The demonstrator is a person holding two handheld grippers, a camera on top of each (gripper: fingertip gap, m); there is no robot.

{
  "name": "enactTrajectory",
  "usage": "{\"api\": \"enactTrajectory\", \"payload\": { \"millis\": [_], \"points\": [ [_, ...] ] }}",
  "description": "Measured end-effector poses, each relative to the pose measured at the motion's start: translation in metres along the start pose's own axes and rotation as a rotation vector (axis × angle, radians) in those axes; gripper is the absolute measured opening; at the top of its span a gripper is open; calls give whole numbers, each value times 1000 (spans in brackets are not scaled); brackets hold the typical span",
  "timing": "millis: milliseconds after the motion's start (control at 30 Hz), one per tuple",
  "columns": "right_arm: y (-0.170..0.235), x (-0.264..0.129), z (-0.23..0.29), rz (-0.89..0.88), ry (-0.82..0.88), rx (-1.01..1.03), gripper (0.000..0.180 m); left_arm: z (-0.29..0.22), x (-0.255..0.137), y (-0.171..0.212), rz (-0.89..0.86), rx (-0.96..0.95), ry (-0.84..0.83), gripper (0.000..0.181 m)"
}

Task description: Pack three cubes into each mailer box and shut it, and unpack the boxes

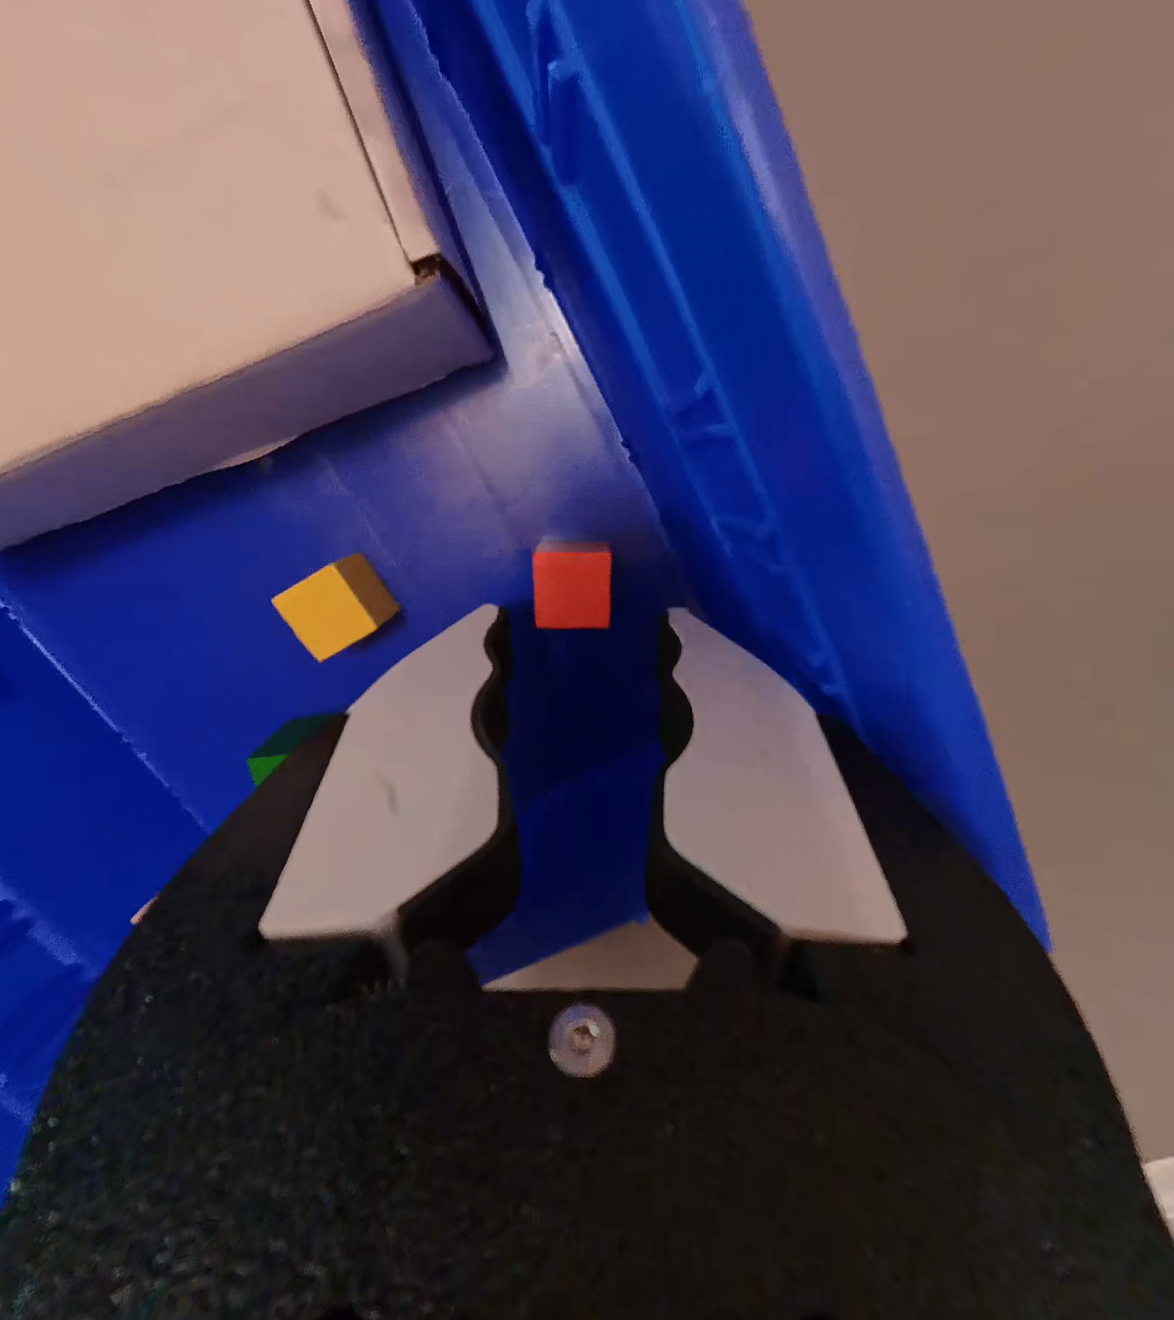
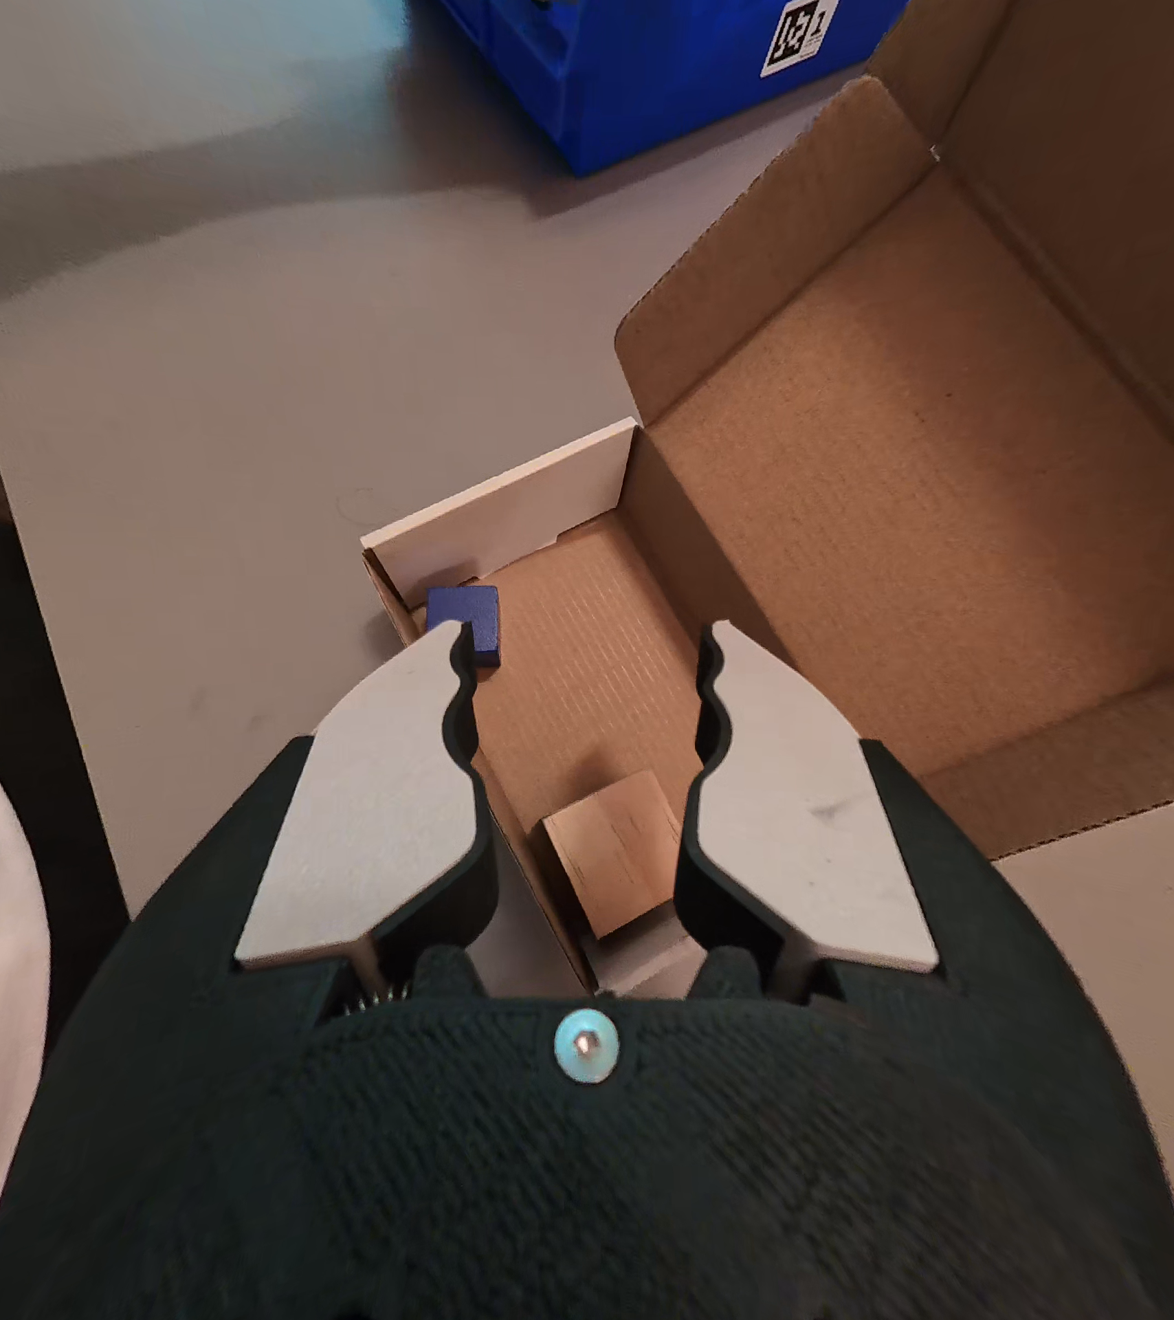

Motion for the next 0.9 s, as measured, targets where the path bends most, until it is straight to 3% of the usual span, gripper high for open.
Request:
{"api": "enactTrajectory", "payload": {
  "millis": [100,167,333,500,600,700,800,900],
  "points": [
    [2,1,-1,5,-2,4,61,2,7,-2,-17,-37,4,37],
    [2,1,0,2,-11,10,61,2,8,1,0,-56,26,21],
    [-1,-1,1,-21,-28,18,61,11,-8,-2,-72,-52,27,21],
    [-6,-5,1,-67,-38,40,63,8,-66,-22,-414,-26,74,20],
    [-16,-8,5,-161,-105,128,69,-13,-117,-27,-697,43,191,20],
    [-35,-14,13,-322,-248,310,79,-52,-167,-20,-975,159,398,20],
    [-55,-24,19,-522,-432,549,101,-109,-200,4,-1195,360,679,20],
    [-68,-30,24,-637,-648,815,99,-165,-208,39,-1312,605,838,19]
  ]
}}
Point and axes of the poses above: each gripper's, where its closed fingertips meet, x out along the fingers, y out of its underside, z = x × y across the jaws, the point moved 5 cm from there along -x, back along the fingers, and after that the axes turned 11 degrees about -z, right-handed, at the moved point
